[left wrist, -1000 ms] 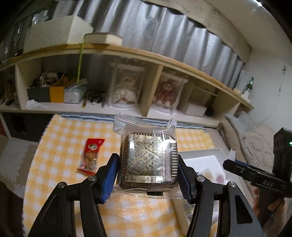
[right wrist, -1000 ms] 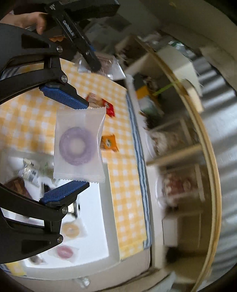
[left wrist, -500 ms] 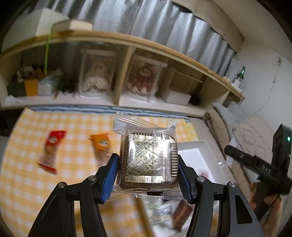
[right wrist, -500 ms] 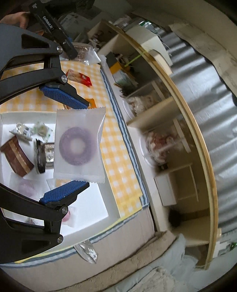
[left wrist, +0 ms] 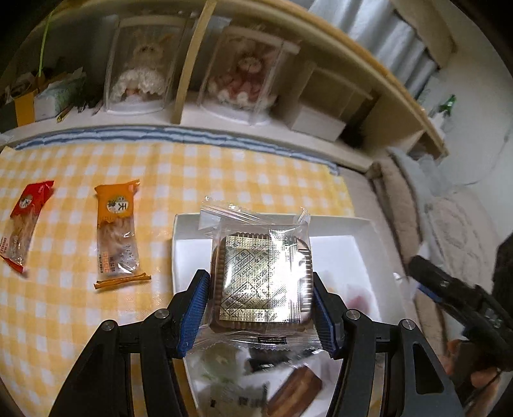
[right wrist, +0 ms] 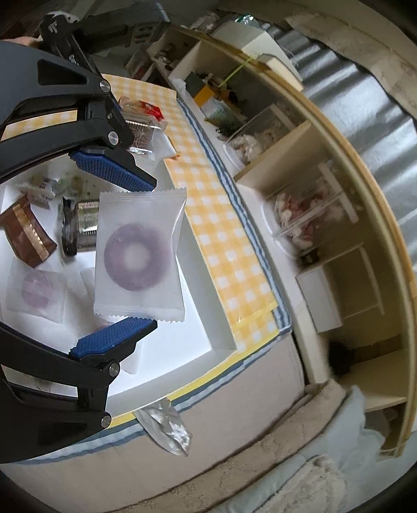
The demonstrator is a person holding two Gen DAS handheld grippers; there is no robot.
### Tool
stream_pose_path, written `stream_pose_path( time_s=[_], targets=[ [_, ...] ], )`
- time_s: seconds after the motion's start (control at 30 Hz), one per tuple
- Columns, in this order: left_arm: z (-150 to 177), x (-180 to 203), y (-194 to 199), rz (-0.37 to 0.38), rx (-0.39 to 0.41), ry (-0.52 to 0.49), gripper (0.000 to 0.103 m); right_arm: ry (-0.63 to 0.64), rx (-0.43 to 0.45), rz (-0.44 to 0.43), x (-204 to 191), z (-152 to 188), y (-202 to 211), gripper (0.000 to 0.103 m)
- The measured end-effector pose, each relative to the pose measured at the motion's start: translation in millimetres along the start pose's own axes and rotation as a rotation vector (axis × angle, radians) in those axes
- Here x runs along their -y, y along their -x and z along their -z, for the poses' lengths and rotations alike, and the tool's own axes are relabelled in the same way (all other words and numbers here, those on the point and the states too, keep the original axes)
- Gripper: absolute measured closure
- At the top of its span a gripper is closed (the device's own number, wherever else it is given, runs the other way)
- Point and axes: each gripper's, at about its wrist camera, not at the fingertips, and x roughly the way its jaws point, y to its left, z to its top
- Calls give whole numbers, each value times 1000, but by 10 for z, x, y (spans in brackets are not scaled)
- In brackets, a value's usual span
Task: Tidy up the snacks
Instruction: 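Carry the foil cake and purple-ring pouch over the white tray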
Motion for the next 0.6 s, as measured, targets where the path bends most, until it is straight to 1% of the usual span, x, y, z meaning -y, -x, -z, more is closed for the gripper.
stream_pose_path(
  time_s=[0.13, 0.2, 0.37, 0.47, 0.6],
  targets=[
    [-114, -114, -338, 1, -42, 63, 44, -14, -6, -5, 44, -8, -42, 23],
    [-147, -136, -465, 4, -56, 75, 44, -18, -8, -9, 55, -13, -60, 23],
    [-200, -150, -732, -54, -58, 55, 44, -19, -14, -10, 80, -89, -124, 23],
    [-226, -141, -804, -84, -32, 30, 44, -20, -20, 9, 128, -159, -203, 23],
    [-251, -35, -946, -118, -22, -26, 44, -29, -52, 48, 236, -248, -418, 23]
  ],
)
